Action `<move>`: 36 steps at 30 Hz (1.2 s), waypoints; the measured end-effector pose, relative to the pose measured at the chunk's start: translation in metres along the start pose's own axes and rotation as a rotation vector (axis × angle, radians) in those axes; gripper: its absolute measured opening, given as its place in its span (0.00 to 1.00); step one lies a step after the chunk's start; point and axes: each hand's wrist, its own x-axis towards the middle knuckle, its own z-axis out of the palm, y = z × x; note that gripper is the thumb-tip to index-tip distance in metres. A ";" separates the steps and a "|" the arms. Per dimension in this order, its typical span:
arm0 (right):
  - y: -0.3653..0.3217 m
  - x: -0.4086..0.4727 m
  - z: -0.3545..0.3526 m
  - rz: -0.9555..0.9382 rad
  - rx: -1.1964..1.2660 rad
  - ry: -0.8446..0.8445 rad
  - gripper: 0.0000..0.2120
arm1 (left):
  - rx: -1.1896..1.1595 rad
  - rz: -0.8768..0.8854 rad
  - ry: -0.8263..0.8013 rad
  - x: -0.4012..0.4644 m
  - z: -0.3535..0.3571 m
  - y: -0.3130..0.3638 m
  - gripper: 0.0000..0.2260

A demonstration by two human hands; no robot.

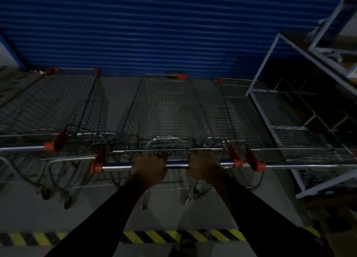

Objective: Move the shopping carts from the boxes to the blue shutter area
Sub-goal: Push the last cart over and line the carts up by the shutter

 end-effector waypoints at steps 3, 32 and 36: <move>-0.002 -0.002 -0.001 0.009 0.013 0.013 0.15 | -0.053 0.034 -0.009 0.000 0.001 -0.001 0.22; -0.001 -0.001 0.000 -0.007 -0.033 -0.027 0.14 | -0.003 0.024 -0.016 0.000 -0.008 0.002 0.20; -0.002 -0.003 -0.001 -0.018 -0.025 -0.010 0.13 | -0.006 0.025 -0.011 -0.001 -0.009 0.002 0.20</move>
